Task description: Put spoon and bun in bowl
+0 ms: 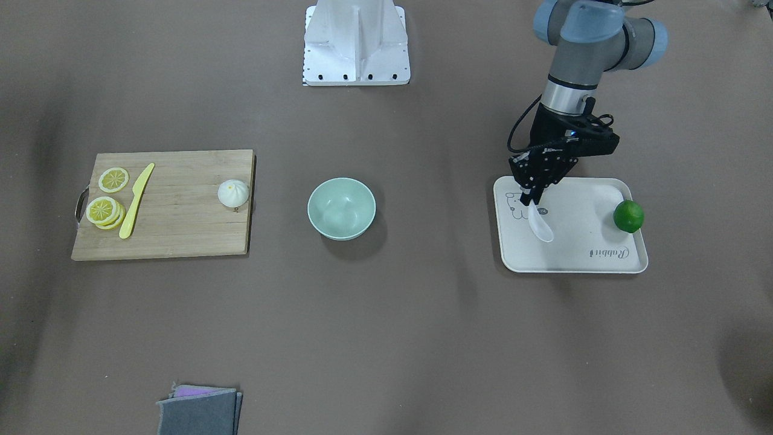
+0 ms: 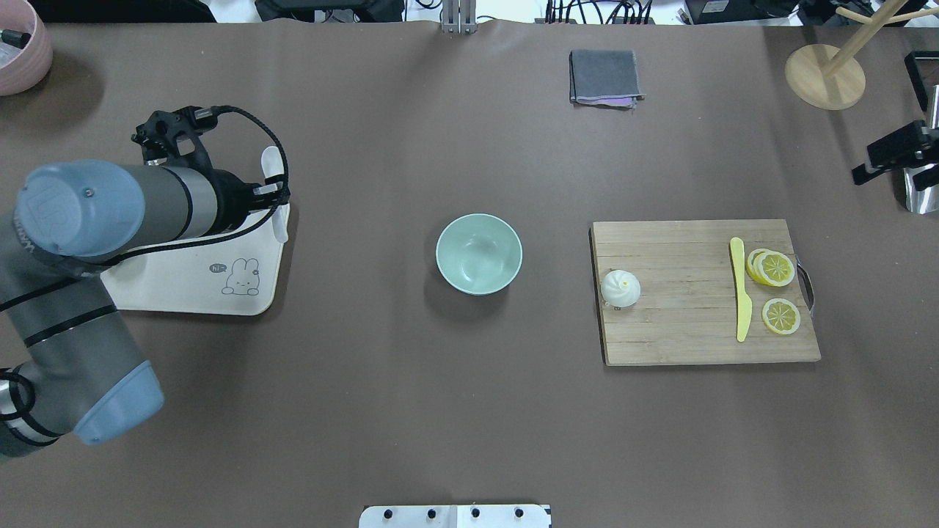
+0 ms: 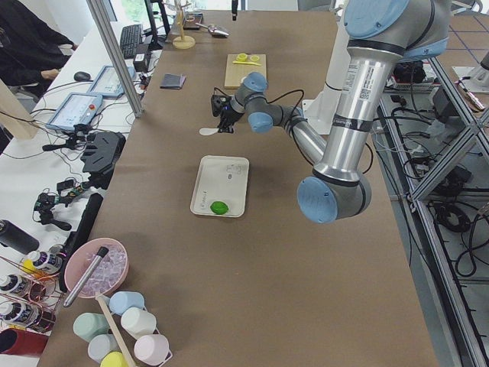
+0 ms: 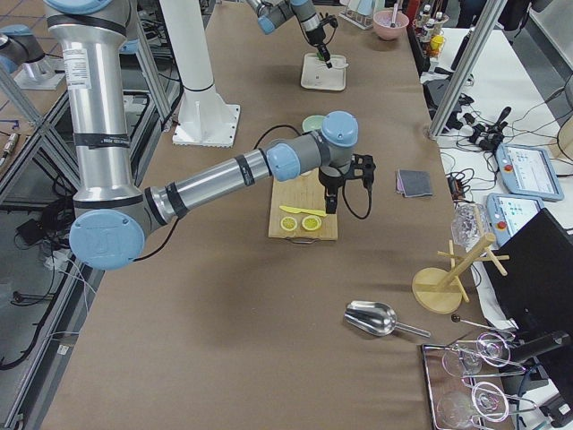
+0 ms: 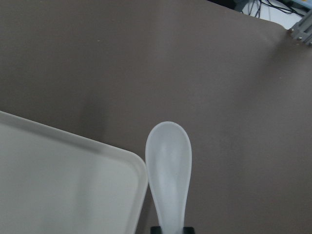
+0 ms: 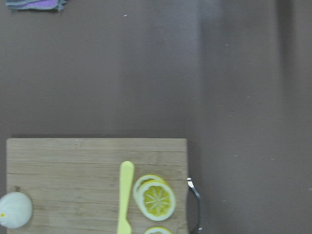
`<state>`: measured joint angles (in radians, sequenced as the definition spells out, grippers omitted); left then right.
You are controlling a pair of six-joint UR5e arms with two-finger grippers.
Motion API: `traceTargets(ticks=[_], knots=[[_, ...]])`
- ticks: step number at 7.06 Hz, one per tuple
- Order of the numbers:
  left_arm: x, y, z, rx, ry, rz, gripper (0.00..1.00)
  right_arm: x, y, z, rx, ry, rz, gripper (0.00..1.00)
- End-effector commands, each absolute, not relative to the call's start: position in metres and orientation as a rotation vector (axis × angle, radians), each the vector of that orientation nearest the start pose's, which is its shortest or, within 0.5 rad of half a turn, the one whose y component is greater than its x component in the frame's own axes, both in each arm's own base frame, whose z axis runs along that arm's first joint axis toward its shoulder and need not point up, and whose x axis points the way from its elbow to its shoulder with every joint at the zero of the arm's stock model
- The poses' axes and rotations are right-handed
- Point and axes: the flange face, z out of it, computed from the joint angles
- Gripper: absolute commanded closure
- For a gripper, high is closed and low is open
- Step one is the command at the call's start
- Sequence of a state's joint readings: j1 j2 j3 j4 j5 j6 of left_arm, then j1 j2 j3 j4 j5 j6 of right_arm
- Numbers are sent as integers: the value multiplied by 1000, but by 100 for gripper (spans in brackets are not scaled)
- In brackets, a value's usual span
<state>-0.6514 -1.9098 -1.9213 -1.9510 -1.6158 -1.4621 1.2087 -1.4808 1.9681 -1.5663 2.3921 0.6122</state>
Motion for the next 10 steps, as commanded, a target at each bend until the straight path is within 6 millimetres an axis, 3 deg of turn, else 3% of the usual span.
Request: traceTargets(ticks=[1, 2, 3, 4, 8, 9, 10], knots=[[416, -440, 237, 323, 1034, -455, 100, -233, -465, 350, 0, -893, 87, 0], [428, -435, 225, 303, 1056, -465, 100, -296, -444, 333, 29, -853, 99, 0], [430, -436, 226, 302, 1054, -466, 100, -355, -416, 323, 61, -860, 116, 0], [431, -437, 229, 300, 1048, -464, 100, -381, -414, 338, 97, -869, 106, 0], [433, -438, 232, 300, 1040, -461, 100, -440, -426, 361, 127, -822, 99, 0], [432, -438, 232, 300, 1041, -461, 100, -445, -423, 364, 120, -816, 94, 4], [432, -439, 232, 300, 1039, -462, 100, -446, -422, 363, 112, -817, 111, 34]])
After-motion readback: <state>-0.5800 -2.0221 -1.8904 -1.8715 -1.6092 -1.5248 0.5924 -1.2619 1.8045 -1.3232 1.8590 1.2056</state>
